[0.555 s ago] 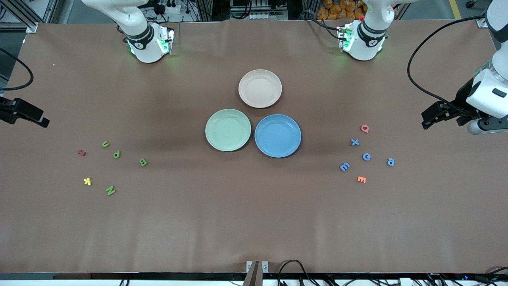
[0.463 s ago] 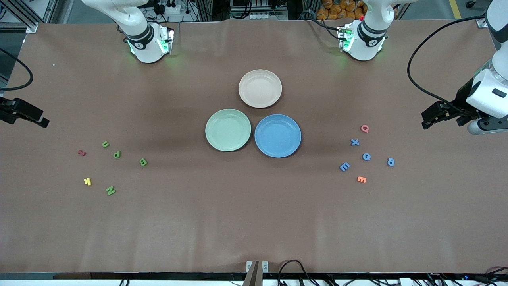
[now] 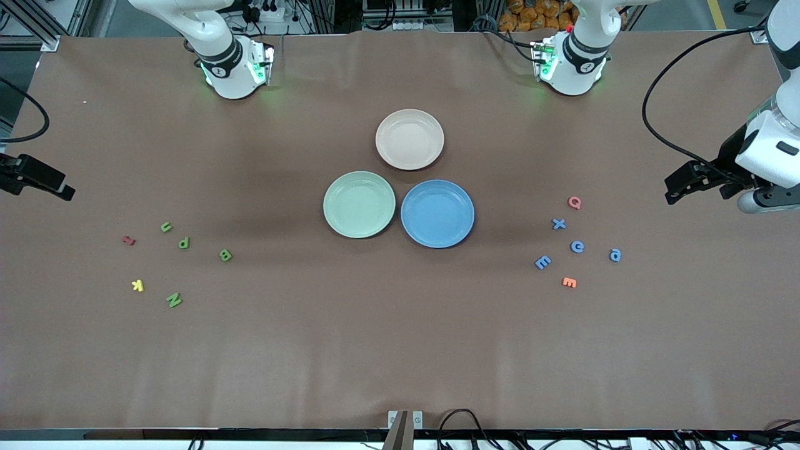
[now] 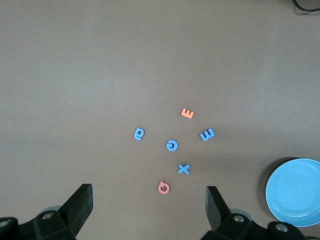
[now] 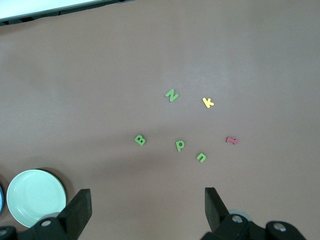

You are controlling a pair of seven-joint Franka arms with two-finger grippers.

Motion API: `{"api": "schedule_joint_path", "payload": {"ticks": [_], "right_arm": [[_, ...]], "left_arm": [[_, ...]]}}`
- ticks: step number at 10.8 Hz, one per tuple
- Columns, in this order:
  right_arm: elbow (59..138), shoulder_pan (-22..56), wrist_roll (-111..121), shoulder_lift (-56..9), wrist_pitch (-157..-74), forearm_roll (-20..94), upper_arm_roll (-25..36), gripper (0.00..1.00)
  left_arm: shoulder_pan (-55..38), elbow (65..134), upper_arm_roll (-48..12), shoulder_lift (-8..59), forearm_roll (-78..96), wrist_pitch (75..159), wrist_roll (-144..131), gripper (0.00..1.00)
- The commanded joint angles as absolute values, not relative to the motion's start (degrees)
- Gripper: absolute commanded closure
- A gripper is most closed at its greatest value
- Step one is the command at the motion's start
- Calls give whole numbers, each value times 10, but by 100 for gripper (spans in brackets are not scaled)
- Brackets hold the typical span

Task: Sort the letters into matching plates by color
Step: 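Reach the right gripper toward the green N while the left gripper reaches blue letters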

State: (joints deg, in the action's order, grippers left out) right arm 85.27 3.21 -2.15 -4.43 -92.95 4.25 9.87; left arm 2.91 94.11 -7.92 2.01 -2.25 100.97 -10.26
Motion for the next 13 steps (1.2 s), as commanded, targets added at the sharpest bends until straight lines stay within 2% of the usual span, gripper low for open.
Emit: {"api": "schedule_joint_path", "payload": {"ticks": [1, 6, 9, 11, 13], "right_arm": [[855, 29, -31, -34, -924, 45, 99, 0], [863, 19, -26, -40, -928, 51, 101, 0], [937, 18, -26, -48, -1020, 52, 100, 0], [949, 16, -26, -74, -1058, 53, 100, 0], [947, 6, -14, -108, -1088, 76, 100, 0]], "left_arm": [[32, 944, -76, 42, -11, 1035, -88, 0], [53, 991, -76, 80, -11, 1133, -85, 0], [67, 1034, -76, 104, -11, 1193, -85, 0], [69, 1037, -76, 126, -12, 1198, -85, 0], [71, 1073, -76, 132, -27, 1245, -80, 0]]}}
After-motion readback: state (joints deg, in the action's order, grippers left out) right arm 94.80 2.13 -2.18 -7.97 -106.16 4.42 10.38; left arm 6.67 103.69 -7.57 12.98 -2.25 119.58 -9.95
